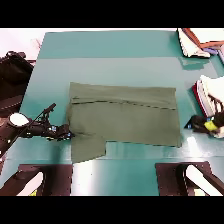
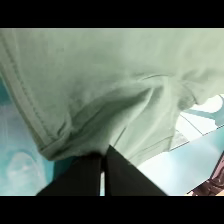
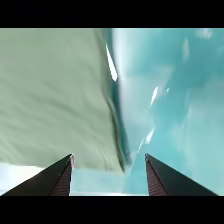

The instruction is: Fold the shirts.

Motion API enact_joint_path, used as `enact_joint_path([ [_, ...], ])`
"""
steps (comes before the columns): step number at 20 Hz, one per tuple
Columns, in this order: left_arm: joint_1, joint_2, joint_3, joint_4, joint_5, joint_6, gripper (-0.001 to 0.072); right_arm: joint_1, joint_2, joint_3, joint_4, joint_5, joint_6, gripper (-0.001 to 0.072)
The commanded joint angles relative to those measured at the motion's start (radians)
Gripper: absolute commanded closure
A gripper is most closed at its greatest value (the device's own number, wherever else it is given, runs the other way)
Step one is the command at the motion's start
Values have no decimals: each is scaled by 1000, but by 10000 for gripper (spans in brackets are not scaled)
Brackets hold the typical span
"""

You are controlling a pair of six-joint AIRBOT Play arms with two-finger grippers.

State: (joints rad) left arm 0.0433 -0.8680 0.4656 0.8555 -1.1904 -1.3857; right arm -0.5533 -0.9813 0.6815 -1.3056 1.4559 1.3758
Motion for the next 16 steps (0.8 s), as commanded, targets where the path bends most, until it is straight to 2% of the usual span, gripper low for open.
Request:
enact_joint_path([
  [1, 0, 1, 16, 0, -1, 7, 677, -97, -30, -164, 13, -7, -18, 225],
  [2, 0, 1, 16, 0, 0, 7, 677, -96, -50, -185, 39, -32, -19, 267],
  [5, 0, 1, 16, 0, 0, 7, 676, -57, -107, -188, 148, -85, -35, 308],
  [7, 0, 1, 16, 3, -13, 7, 677, 9, -130, -154, 156, -86, -36, 442],
  [9, 0, 3, 18, 18, -60, 7, 678, 79, -131, -105, 129, -48, -50, 624],
  [10, 0, 19, 19, 37, -85, 6, 679, 114, -119, -76, 99, -22, -50, 683],
  [14, 0, 200, 18, 169, -215, -95, 679, 198, 20, -5, -25, 108, -49, 688],
  [16, 0, 312, 18, 176, -307, -157, 678, 213, 109, 12, -86, 190, -48, 689],
])
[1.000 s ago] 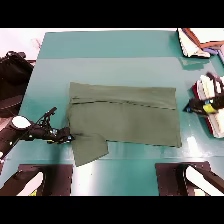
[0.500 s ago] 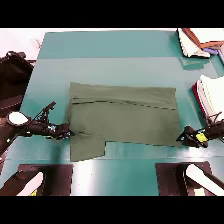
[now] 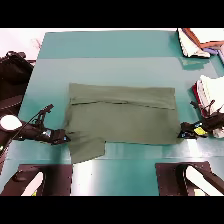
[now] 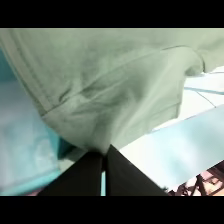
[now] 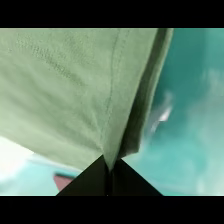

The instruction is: Fold the shirts.

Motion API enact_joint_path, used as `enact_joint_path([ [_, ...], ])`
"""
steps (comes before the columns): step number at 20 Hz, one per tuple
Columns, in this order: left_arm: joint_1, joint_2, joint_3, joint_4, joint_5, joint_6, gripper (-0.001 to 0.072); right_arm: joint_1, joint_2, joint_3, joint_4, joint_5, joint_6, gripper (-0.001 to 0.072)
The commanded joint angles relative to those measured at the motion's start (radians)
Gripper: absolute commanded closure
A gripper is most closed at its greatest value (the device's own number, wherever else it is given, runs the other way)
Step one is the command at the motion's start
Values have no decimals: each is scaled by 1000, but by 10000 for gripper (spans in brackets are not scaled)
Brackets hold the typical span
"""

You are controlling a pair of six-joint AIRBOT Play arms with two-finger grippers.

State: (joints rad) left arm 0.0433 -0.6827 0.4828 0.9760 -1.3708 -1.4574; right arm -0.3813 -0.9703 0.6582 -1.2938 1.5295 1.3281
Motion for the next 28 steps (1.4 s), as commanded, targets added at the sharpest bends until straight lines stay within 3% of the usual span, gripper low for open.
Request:
enact_joint_path([
  [1, 0, 175, 3, 41, -175, -116, 678, 48, 142, 42, -130, 140, 4, 689],
  [4, 0, 209, 68, 34, -202, -139, 679, 62, 226, 91, -172, 107, 42, 690],
  [6, 0, 170, 122, 42, -103, -121, 679, 84, 193, 149, -140, 83, 44, 690],
  [13, 0, -288, 373, 41, 179, 29, 678, 221, -205, 414, -139, -47, 79, 689],
  [18, 0, -558, 538, 27, 238, 76, 674, 224, -426, 583, -90, -85, 85, 684],
  [19, 0, -581, 559, 25, 238, 75, 638, 204, -451, 613, -34, -102, 84, 588],
  [20, 0, -593, 580, 24, 241, 70, 318, 179, -468, 639, 27, -116, 75, 454],
  [21, 0, -593, 597, 16, 259, 50, 178, 142, -478, 662, 100, -122, 44, 404],
  [23, 0, -592, 638, -12, 261, 45, 180, 68, -478, 675, 181, -122, -1, 309],
  [24, 0, -592, 653, -31, 255, 45, 225, 32, -478, 674, 179, -105, -11, 255],
  [26, 0, -592, 655, -97, 255, 66, 648, -42, -478, 652, 179, -60, -39, 193],
  [28, -19, -593, 655, -136, 266, 81, 676, -104, -478, 579, 180, -65, -65, 192],
])
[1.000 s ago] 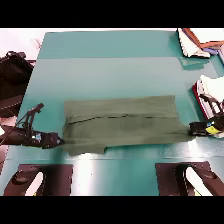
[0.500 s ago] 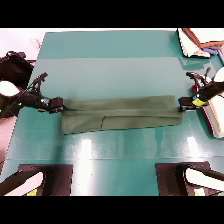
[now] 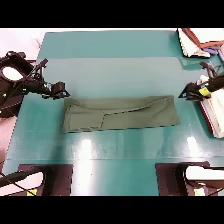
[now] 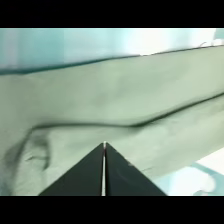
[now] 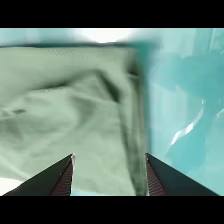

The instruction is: Fold the shirts.

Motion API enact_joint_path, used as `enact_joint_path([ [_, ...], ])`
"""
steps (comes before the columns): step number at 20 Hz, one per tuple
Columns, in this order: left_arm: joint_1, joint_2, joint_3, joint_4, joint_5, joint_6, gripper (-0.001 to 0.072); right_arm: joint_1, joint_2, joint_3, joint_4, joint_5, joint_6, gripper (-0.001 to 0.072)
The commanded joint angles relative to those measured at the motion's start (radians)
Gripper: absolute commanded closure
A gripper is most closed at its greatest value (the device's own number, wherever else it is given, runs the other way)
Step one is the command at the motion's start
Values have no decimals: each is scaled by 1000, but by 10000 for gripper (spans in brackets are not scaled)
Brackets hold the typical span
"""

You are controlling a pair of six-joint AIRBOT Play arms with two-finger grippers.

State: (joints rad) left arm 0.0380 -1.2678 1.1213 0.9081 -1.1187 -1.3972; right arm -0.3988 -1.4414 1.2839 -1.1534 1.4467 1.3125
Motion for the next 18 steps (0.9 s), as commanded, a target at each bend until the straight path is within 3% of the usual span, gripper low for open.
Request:
enact_joint_path([
  [1, -41, -8, 16, -66, 19, 18, 676, -115, -7, -100, 48, -3, -69, 192],
  [9, -377, -95, 27, -55, 177, -52, 677, -119, -129, -321, 298, -108, -205, 217],
  [11, -430, -153, 60, -56, 184, -71, 677, -66, -134, -320, 298, -138, -208, 377],
  [13, -475, -217, 102, -65, 203, -72, 677, -27, -114, -286, 296, -129, -240, 601],
  [14, -494, -252, 128, -71, 208, -73, 677, -15, -91, -262, 297, -120, -244, 655],
  [15, -511, -283, 150, -74, 220, -85, 677, -2, -57, -226, 297, -107, -244, 688],
  [18, -562, -380, 225, -83, 264, -96, 677, 48, 66, -101, 299, -39, -209, 689],
])
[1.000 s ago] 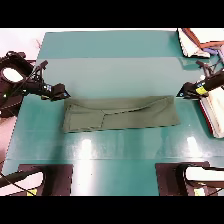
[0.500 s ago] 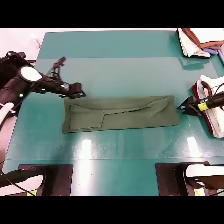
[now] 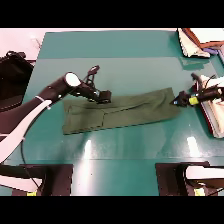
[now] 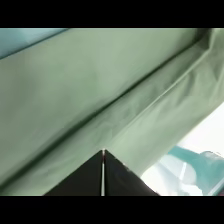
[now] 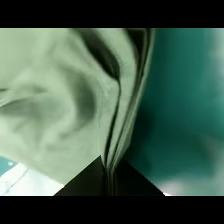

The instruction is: Fold the shirts.

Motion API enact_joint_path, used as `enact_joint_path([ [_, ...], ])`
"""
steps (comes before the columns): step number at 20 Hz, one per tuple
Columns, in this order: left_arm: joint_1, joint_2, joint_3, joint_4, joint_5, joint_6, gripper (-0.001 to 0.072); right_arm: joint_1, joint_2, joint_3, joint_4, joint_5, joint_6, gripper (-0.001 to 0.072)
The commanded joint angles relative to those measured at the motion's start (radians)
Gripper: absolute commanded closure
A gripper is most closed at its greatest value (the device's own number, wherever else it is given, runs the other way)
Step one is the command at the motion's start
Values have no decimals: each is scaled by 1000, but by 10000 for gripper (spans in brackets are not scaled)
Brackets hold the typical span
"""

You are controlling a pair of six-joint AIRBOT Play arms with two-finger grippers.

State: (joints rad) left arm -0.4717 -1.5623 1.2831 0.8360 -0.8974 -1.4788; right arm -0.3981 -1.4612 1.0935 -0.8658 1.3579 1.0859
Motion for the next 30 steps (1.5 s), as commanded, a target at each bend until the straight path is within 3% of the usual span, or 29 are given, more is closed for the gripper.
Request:
enact_joint_path([
  [1, -68, -121, 95, -15, 44, -14, 677, 74, 125, 127, 11, 60, 48, 689],
  [9, -111, -283, 225, -30, 51, -29, 677, 360, 277, 378, 11, 36, 217, 688],
  [14, -110, -283, 225, 23, 35, -65, 677, 499, 277, 422, 16, -14, 247, 688],
  [18, -87, -263, 235, 22, 2, -66, 677, 564, 260, 421, 148, -66, 248, 689],
  [24, 170, -58, 352, 135, -154, -65, 677, 776, 174, 421, 168, -163, 241, 688],
  [28, 360, 150, 398, 227, -183, -65, 676, 1070, 29, 422, 174, -415, 200, 686],
  [29, 394, 197, 397, 243, -179, -65, 676, 1138, -16, 422, 212, -505, 154, 583],
  [30, 418, 232, 397, 256, -180, -65, 676, 1185, -54, 422, 267, -573, 121, 378],
])
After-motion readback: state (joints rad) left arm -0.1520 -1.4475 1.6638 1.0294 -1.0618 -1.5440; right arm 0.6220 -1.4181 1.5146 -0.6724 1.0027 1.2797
